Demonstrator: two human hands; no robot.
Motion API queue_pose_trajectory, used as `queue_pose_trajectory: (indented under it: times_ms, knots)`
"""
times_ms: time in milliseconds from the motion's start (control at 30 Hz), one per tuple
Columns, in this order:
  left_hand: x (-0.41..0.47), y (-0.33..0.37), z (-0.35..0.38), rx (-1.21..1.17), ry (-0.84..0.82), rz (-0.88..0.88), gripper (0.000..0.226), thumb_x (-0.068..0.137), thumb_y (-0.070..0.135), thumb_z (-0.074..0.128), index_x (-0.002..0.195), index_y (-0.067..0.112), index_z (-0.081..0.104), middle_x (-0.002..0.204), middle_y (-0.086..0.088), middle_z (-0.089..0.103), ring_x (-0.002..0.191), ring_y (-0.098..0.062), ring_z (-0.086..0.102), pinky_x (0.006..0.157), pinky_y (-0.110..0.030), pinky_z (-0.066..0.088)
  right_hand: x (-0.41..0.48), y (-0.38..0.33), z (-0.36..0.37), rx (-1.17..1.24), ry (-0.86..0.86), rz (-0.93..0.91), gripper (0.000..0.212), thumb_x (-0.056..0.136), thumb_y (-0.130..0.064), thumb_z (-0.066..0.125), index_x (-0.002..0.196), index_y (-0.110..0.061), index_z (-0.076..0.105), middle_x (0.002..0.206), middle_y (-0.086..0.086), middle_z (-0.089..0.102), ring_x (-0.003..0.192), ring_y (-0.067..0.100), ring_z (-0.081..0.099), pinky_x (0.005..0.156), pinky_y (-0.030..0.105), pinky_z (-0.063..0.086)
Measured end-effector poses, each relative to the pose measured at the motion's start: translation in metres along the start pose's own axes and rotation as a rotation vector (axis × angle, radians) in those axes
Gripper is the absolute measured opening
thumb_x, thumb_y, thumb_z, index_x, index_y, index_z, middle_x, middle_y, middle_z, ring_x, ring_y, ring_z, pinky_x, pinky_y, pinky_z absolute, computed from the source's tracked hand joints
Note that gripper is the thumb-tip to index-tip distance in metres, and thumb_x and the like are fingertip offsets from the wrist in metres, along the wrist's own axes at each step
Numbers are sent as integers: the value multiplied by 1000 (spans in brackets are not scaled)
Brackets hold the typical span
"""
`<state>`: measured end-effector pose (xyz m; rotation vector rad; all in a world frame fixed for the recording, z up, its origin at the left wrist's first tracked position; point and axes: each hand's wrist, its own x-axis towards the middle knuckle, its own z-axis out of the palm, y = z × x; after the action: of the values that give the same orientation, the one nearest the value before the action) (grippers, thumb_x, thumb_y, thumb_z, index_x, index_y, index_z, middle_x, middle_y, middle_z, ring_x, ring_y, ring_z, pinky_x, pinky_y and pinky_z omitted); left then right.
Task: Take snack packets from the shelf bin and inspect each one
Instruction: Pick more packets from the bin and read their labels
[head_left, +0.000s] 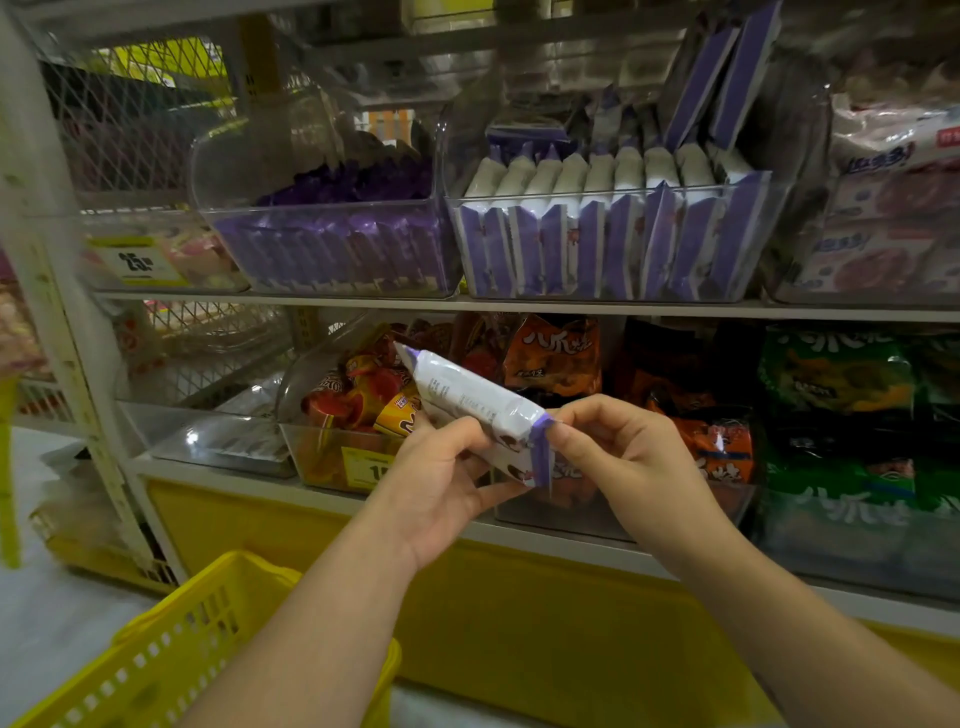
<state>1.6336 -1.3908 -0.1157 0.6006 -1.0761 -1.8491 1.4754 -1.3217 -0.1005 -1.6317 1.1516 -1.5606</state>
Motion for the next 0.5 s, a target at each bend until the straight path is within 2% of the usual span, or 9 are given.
queue_pose_trajectory:
  times_ms: [133, 200, 333, 400, 500]
  knots:
    - [3, -1, -4, -69, 15, -27, 65, 79, -13, 40, 140, 8, 40, 127, -32, 57, 114, -47, 58, 73, -51, 58, 0, 2, 2, -30, -18, 14, 9, 82, -30, 63, 76, -28, 70, 85, -5, 75, 77, 15, 71, 61, 29, 59]
    - [5, -1, -6, -122, 18, -27, 63, 83, -12, 37, 142, 11, 39, 127, -30, 58, 116, -47, 57, 73, -52, 57, 0, 1, 2, -28, -11, 15, 11, 80, -32, 63, 78, -24, 70, 86, -4, 75, 78, 18, 71, 63, 32, 59]
    - [7, -2, -6, -216, 34, -2, 56, 89, -5, 36, 142, 12, 41, 126, -27, 61, 114, -43, 61, 73, -54, 56, 1, 2, -2, 23, 6, 26, 18, 78, -35, 62, 80, -19, 69, 86, -3, 75, 80, 13, 71, 63, 22, 56]
    - [7, -3, -5, -241, 53, 10, 51, 91, 0, 38, 140, 13, 44, 125, -26, 62, 112, -42, 62, 72, -54, 56, 3, 5, -3, 43, 15, 42, 16, 77, -36, 63, 78, -21, 70, 90, 1, 75, 85, 18, 71, 67, 27, 58]
    - [6, -4, -2, -290, 70, 21, 45, 92, 7, 38, 135, 12, 50, 120, -25, 65, 109, -41, 64, 72, -56, 56, 4, 9, -6, 105, 20, 68, 14, 76, -37, 65, 76, -25, 71, 95, 6, 75, 93, 23, 71, 83, 42, 59]
